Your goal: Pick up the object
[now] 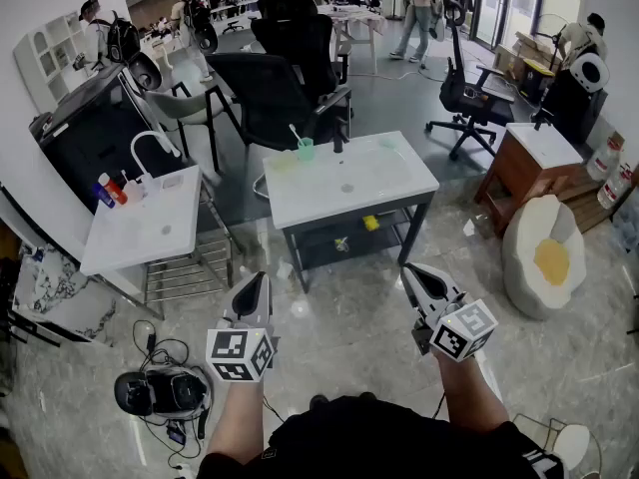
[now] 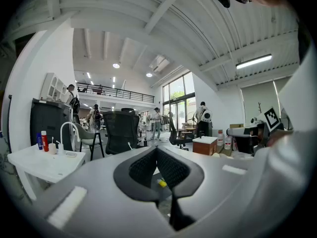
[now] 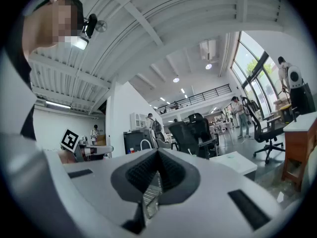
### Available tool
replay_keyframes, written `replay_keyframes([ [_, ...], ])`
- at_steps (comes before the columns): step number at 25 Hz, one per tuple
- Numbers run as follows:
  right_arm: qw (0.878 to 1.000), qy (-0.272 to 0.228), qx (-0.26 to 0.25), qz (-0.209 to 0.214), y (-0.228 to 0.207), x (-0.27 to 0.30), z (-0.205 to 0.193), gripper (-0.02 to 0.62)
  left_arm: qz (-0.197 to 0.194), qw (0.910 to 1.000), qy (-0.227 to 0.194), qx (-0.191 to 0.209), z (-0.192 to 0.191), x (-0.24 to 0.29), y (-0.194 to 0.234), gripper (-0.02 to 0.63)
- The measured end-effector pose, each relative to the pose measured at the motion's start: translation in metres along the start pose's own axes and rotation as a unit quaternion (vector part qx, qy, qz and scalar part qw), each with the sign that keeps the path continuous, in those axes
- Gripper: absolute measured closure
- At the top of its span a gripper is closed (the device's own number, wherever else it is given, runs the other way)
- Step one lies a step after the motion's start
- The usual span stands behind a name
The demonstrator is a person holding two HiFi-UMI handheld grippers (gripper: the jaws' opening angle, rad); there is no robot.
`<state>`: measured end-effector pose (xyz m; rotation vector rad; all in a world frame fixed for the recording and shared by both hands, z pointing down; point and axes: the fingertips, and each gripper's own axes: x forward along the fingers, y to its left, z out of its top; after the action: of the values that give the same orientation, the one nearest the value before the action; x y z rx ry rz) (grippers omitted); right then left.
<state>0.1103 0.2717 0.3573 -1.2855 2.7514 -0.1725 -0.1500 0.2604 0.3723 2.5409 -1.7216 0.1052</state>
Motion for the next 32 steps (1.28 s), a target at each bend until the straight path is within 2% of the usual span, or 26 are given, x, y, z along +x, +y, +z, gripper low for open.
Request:
replay_keyframes([
  [12, 1.000, 0.018, -0.016, 0.002, 0.024, 0.008, -0.004, 0.584, -0.007, 0.9998, 0.005, -0.020, -0.010, -0.015, 0.014, 0.594],
  [16, 1.000, 0.023, -0.009, 0.013, 0.026, 0.007, -0.008, 0.584, -0.026, 0.9995, 0.006, -0.020, -0.008, -0.012, 0.009, 0.592],
  [20, 0.999, 0.027, -0.019, 0.006, 0.020, 0.003, -0.008, 0.583, -0.036, 0.9991, 0.010, -0.023, -0.008, -0.008, 0.003, 0.591],
  [21, 0.999, 0.029, -0.021, 0.003, 0.017, 0.001, -0.009, 0.583, -0.036, 0.9990, 0.010, -0.024, -0.008, -0.007, 0.001, 0.586],
  [23, 0.999, 0.029, -0.021, -0.002, 0.010, -0.004, -0.009, 0.579, -0.037, 0.9989, 0.012, -0.024, -0.008, -0.004, -0.004, 0.525],
  [26, 0.999, 0.031, -0.015, -0.009, -0.004, -0.012, -0.009, 0.465, -0.034, 0.9990, 0.016, -0.024, -0.006, 0.001, -0.013, 0.474],
  [32, 0.999, 0.035, -0.003, -0.008, -0.028, -0.035, -0.015, 0.386, -0.029, 0.9989, 0.023, -0.027, -0.010, 0.008, -0.040, 0.387],
])
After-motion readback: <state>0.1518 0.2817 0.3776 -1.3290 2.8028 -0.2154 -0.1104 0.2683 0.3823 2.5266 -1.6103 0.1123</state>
